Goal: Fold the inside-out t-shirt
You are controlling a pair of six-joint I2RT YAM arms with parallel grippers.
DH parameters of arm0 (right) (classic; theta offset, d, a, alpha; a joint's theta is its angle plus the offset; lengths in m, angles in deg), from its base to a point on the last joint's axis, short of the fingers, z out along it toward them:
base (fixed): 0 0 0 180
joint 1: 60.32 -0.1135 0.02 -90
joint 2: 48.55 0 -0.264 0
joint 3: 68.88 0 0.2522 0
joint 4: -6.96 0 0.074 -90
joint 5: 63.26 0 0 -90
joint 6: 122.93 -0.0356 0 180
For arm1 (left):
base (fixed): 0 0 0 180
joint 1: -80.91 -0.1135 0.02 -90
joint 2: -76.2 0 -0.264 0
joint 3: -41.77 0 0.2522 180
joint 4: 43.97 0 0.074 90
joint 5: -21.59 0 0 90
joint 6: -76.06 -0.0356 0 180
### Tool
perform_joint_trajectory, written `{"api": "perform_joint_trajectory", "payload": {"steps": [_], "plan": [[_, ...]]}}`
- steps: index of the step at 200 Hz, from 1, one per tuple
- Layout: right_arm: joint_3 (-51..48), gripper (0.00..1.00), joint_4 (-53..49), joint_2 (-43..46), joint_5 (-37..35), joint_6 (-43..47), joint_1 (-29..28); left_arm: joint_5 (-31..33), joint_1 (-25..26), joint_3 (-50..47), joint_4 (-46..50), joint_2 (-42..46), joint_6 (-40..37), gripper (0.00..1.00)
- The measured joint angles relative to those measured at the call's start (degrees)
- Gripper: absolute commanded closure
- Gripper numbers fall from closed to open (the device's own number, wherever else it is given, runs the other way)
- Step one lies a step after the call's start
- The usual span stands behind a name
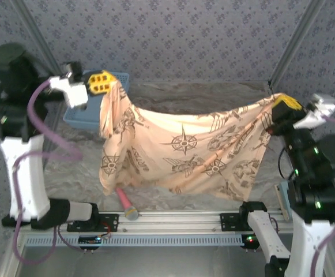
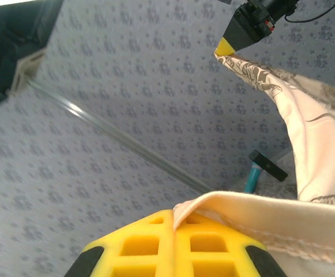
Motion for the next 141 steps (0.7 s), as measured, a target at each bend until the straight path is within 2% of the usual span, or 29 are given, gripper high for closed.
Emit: {"api": "perform_joint_trajectory", "payload": {"steps": [19, 53, 61, 64, 69, 70, 75, 78, 80, 91, 104, 123, 141], "plan": [[-4.98, 1.0, 2.91, -6.91, -2.12, -0.92, 0.0, -0.44, -0.04, 1.53, 0.28, -9.99, -1.44, 1.0], [-12.07, 1.0, 9.31, -24.59, -6.21, -2.16, -0.44, -0.52, -0.04, 7.93, 4.44, -35.01, -7.63, 1.0], [-12.66, 0.95, 10.29, -29.97, -7.65, -2.62, -0.44, -0.26, -0.04, 11.47, 5.46, -41.59, -8.04, 1.0], [-12.7, 0.92, 10.51, -32.02, -8.11, -2.99, -0.5, -0.07, -0.02, 13.79, 6.05, -44.87, -8.07, 0.91], [-12.7, 0.87, 11.02, -35.19, -8.96, -3.32, -0.55, 0.42, 0.0, 17.05, 6.14, -49.37, -8.02, 0.7], [-12.63, 0.86, 11.13, -36.22, -9.14, -3.56, -0.55, 0.55, 0.0, 17.66, 6.25, -50.1, -7.96, 0.65], [-12.31, 0.81, 11.21, -38.91, -9.97, -3.69, -0.61, 1.09, 0.04, 21.29, 6.16, -54.49, -7.48, 0.23], [-11.89, 0.78, 11.15, -40.89, -10.49, -4.09, -0.7, 1.81, 0.09, 23.56, 6.19, -57.16, -7.04, 0.08], [-11.5, 0.75, 11.04, -42.14, -10.91, -3.93, -0.74, 2.29, 0.11, 25.35, 6.16, -58.95, -6.43, 0.02], [-8.85, 0.66, 10.45, -49.0, -12.55, -4.94, -0.81, 6.03, 0.35, 31.89, 4.13, -66.99, -2.78, 0.0], [-5.66, 0.58, 9.73, -54.42, -13.88, -5.92, -0.83, 10.56, 0.79, 32.81, 2.71, -71.3, 0.37, 0.0], [-3.72, 0.54, 9.31, -56.7, -14.29, -6.86, -1.11, 15.5, 1.64, 32.74, 2.97, -72.43, 3.5, 0.0], [-3.1, 0.53, 9.01, -56.04, -14.29, -6.99, -1.77, 20.22, 2.38, 32.46, 2.56, -69.94, 7.74, 0.0]]}}
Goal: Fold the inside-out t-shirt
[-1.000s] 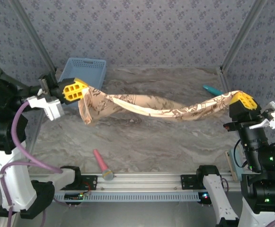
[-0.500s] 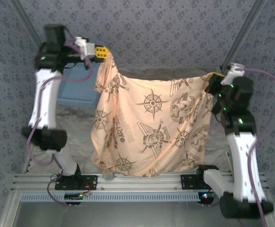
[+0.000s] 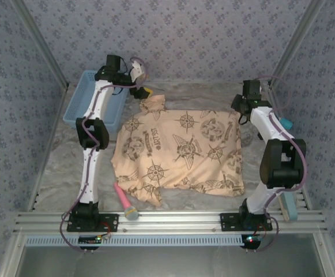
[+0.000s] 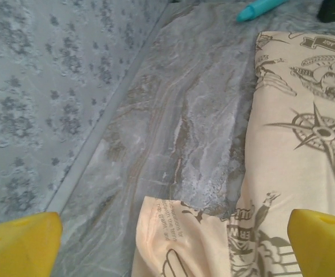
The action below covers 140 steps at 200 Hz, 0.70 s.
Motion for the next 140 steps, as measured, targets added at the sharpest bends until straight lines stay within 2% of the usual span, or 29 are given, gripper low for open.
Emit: {"api": "perform_joint_trajectory", "payload": {"steps": [22, 49, 63, 88, 107, 124, 140], "plan": [[-1.09, 0.52, -0.35, 2.38, 0.98, 0.0, -1.88, 8.52, 0.9, -1.14, -0.39, 5.88, 9.62, 0.0], [-5.38, 0.5, -2.14, 6.75, 3.08, -0.46, -6.84, 19.39, 1.01, -2.1, 1.18, 13.81, 26.49, 0.0], [-9.18, 0.5, -2.89, 8.87, 3.89, -1.53, -10.29, 23.26, 1.05, -6.23, 2.89, 18.93, 34.73, 0.0], [-17.31, 0.5, -4.61, 11.85, 6.23, -4.57, -14.34, 29.22, 2.82, -23.61, 3.98, 29.24, 47.06, 0.0], [-24.04, 0.5, -6.16, 14.69, 6.08, -7.37, -15.67, 33.2, 7.39, -42.14, 2.03, 35.67, 53.94, 0.0], [-29.46, 0.5, -6.6, 17.9, 5.62, -9.64, -16.81, 36.06, 12.24, -57.29, -0.87, 37.86, 58.99, 0.0], [-33.16, 0.5, -6.56, 19.93, 5.38, -11.89, -17.55, 38.34, 15.43, -66.34, -2.29, 37.44, 62.79, 0.0]]}}
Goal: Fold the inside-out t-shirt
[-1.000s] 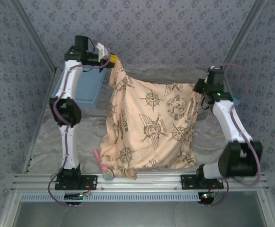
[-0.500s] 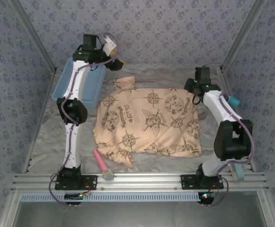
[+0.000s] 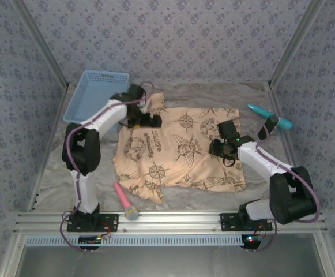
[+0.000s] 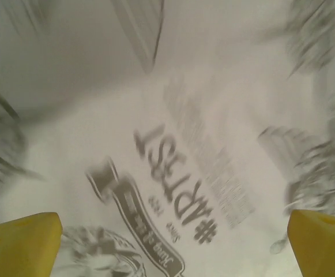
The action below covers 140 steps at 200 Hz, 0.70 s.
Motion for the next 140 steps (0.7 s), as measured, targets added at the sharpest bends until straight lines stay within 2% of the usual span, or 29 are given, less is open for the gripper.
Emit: {"api": "perform_joint_trajectory", "payload": {"steps": [14, 36, 64, 104, 140], "plan": [[-2.14, 0.5, 0.04, 0.42, -0.94, -1.88, -0.04, 2.25, 0.57, -3.78, -0.13, -0.7, 2.27, 0.0], [-4.74, 0.5, 0.07, 0.79, -3.23, -4.83, -0.04, 6.54, -0.35, -2.56, -1.73, -2.05, 3.67, 0.0], [-8.02, 0.51, 0.11, 3.06, -5.49, -8.15, -0.04, 10.16, -1.07, 6.54, -3.19, -7.08, 3.87, 0.0], [-11.65, 0.52, 1.46, 4.04, -6.73, -9.31, 0.72, 11.76, -1.01, 18.03, -3.67, -17.38, 3.63, 0.0], [-11.52, 0.54, 6.62, 1.9, -6.95, -8.85, 5.05, 13.68, -1.05, 34.99, -0.5, -28.13, 2.25, 0.0]]}}
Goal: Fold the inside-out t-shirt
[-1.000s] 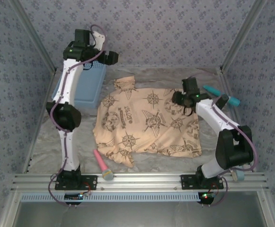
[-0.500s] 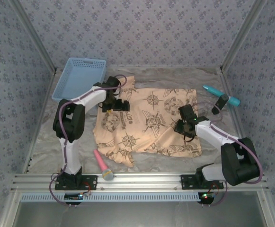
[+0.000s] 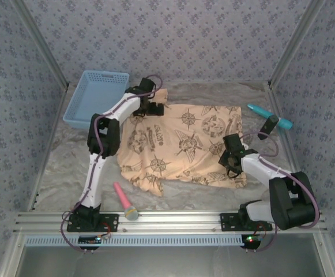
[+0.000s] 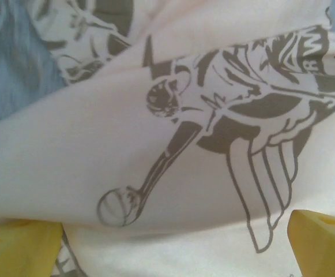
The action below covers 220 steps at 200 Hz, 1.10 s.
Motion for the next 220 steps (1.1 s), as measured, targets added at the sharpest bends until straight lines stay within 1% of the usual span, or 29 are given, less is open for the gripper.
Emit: {"api": "perform_joint_trajectory", "payload": {"steps": [28, 44, 60, 77, 86, 100, 111, 125, 142, 159, 176, 188, 202, 220], "plan": [[1.84, 0.53, 4.94, -3.96, 0.39, 1.25, 4.55, 0.2, -0.22, 13.0, 2.62, -7.91, -0.85, 0.0], [3.8, 0.51, 6.36, -6.25, 1.16, 1.97, 6.34, -0.33, -0.37, 17.0, 3.48, -9.97, -1.14, 0.0], [4.92, 0.49, 6.21, -6.75, 2.34, 3.02, 6.78, -1.11, -0.37, 18.1, 4.44, -10.47, -1.86, 0.0], [5.73, 0.48, 3.67, -6.08, 4.02, 3.96, 6.45, -1.4, -0.35, 18.25, 5.9, -10.08, -3.06, 0.0], [6.21, 0.48, 1.6, -4.55, 4.72, 4.39, 6.01, -1.36, -0.22, 17.81, 6.62, -9.33, -3.69, 0.0], [7.04, 0.49, -1.38, -0.63, 5.11, 5.86, 4.39, -1.18, 0.17, 14.58, 7.43, -5.79, -4.52, 0.0], [7.85, 0.5, -3.28, 3.45, 5.16, 7.8, 1.62, -1.07, 0.7, 11.06, 8.0, -1.42, -4.96, 0.0], [8.66, 0.52, -4.0, 8.98, 6.62, 11.02, -3.78, -0.46, 1.66, 6.36, 8.24, 5.68, -5.18, 0.0], [8.55, 0.52, -2.93, 14.36, 9.84, 15.56, -12.28, 0.79, 3.28, -1.77, 7.21, 17.0, -4.81, 0.0], [7.08, 0.49, -0.37, 16.44, 12.07, 19.78, -21.42, 2.14, 4.98, -13.46, 4.02, 30.25, -3.08, 0.0], [5.31, 0.48, 1.7, 14.64, 13.86, 24.26, -32.06, 2.73, 6.45, -27.91, 0.37, 43.43, 0.35, 0.0], [4.87, 0.46, 2.91, 11.23, 14.95, 26.4, -37.64, 2.8, 6.54, -38.53, -1.16, 51.19, 2.93, 0.0], [4.85, 0.42, 4.66, 6.23, 15.85, 27.74, -41.68, 3.39, 6.32, -49.09, -2.36, 57.09, 5.77, 0.0], [5.07, 0.41, 7.54, -0.52, 16.17, 28.72, -45.07, 4.13, 5.88, -60.63, -2.49, 61.27, 8.79, 0.0]]}}
